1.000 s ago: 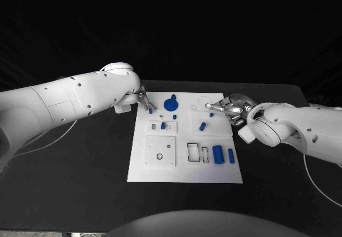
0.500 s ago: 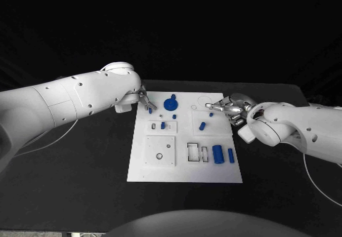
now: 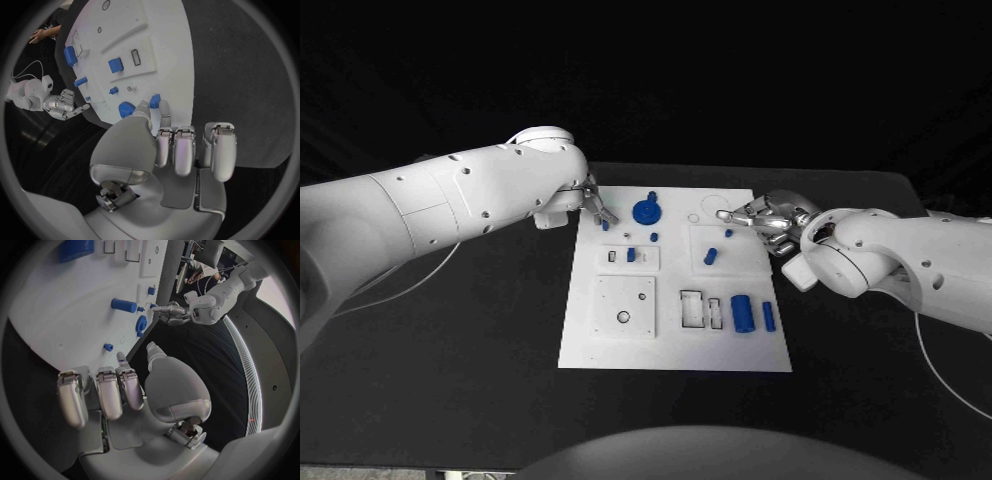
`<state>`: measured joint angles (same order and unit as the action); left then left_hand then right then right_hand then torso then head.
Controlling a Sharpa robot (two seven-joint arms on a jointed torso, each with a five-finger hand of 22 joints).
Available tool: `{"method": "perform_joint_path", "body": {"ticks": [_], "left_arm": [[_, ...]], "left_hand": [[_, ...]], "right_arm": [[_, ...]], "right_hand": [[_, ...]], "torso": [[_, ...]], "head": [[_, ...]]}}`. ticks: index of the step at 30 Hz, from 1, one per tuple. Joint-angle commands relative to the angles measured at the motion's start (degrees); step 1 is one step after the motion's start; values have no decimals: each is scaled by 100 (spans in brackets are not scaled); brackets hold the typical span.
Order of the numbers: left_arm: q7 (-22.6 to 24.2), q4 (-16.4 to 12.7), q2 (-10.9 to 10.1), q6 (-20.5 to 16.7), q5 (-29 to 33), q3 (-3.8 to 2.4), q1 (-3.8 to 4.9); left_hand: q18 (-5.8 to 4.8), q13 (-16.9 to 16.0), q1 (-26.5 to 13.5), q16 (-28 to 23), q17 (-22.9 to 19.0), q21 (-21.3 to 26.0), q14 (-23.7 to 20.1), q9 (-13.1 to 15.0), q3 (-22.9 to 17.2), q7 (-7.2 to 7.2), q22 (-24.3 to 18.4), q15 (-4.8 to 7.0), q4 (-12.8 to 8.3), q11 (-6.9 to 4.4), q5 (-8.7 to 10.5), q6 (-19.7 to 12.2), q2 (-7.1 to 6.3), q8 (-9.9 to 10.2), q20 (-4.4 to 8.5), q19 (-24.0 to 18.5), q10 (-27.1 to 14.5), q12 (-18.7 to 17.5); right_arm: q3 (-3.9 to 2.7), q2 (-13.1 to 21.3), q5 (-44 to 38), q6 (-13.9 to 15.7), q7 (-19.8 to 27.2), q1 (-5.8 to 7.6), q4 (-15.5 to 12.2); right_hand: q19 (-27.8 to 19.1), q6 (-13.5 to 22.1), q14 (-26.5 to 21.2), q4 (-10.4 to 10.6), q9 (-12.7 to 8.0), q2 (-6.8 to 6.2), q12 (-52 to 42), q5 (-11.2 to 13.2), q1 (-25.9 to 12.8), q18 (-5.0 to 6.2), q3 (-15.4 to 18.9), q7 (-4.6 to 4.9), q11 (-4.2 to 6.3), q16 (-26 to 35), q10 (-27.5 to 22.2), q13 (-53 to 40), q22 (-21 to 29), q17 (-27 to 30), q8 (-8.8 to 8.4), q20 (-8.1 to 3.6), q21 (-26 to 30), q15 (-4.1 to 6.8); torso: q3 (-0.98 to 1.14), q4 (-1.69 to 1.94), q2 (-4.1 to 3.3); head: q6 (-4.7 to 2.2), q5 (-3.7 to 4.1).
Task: Assemble the parts on the task board
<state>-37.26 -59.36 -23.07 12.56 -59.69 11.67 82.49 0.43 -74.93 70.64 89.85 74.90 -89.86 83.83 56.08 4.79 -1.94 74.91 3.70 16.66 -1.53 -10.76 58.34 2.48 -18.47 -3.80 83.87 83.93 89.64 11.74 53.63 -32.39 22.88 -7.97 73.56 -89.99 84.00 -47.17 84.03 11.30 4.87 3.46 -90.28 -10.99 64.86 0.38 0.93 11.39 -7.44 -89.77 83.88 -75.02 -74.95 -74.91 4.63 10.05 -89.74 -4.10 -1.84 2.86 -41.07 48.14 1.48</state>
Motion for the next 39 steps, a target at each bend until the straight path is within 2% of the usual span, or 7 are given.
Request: {"method": "perform_joint_path", "body": {"ticks": [1, 21, 26, 32, 39], "left_arm": [[-1, 2, 21, 154, 24, -1, -3], [3, 6, 45, 193, 28, 0, -9], [6, 3, 42, 194, 29, 1, -10], [12, -5, 40, 190, 30, 1, -10], [57, -34, 28, 214, 96, 1, -11]], "left_hand": [[-43, -1507, 85, 15, 1510, -14, 617, -8, -52, 38, 1509, 36, 3, -18, -22, 20, 10, 40, 36, 613, 607, 36], [-43, -1507, 153, 15, 1510, -14, 617, -20, -98, 41, 1509, 40, 7, -21, -25, 25, 114, 60, 39, 613, 607, 36], [-43, -1507, 372, 15, 1510, -14, 617, -28, -228, 60, 1509, 52, 3, -41, -36, 22, 226, 81, 44, 613, 607, 36], [-43, -1507, 813, 15, 1510, -14, 617, -40, -634, 66, 1509, 71, 12, -53, -52, -2, 355, 121, 57, 613, 607, 36], [-43, -1507, 871, 15, 1510, -14, 617, -39, -746, 66, 1509, 71, 7, -45, -53, 9, 299, 125, 61, 613, 607, 36]], "right_arm": [[2, -6, -32, -63, -2, -3, -7], [2, -1, -35, -58, -4, -3, -2], [2, -2, -36, -55, -5, -3, -1], [2, -7, -37, -56, -4, -3, 2], [2, -10, -44, -62, -30, -3, 11]], "right_hand": [[600, -4, 597, -8, 9, 47, 28, -12, 0, -38, 28, 41, -30, -23, 612, -1498, -1505, -1509, 25, 51, -26, -40], [600, -4, 597, -8, 9, 47, 28, -12, 0, -38, 28, 41, -30, -23, 612, -1498, -1505, -1509, 25, 51, -26, -40], [600, -4, 597, -8, 9, 47, 28, -12, 0, -38, 28, 41, -30, -23, 612, -1498, -1505, -1509, 25, 51, -26, -40], [600, -4, 597, -10, 9, 51, 28, -13, 6, -38, 30, 43, -31, -23, 612, -1498, -1505, -1509, 25, 53, -26, -41], [600, -3, 597, -23, 11, 70, 28, -13, 36, -38, 24, 46, -35, -23, 612, -1498, -1505, -1509, 27, 57, -26, -45]], "torso": [[-2, -4, 2], [-1, -4, 2], [0, -1, -3], [-2, -2, 0], [-4, -2, 0]], "head": [[1, 2], [17, 15], [14, 15], [16, 13], [20, 13]]}}
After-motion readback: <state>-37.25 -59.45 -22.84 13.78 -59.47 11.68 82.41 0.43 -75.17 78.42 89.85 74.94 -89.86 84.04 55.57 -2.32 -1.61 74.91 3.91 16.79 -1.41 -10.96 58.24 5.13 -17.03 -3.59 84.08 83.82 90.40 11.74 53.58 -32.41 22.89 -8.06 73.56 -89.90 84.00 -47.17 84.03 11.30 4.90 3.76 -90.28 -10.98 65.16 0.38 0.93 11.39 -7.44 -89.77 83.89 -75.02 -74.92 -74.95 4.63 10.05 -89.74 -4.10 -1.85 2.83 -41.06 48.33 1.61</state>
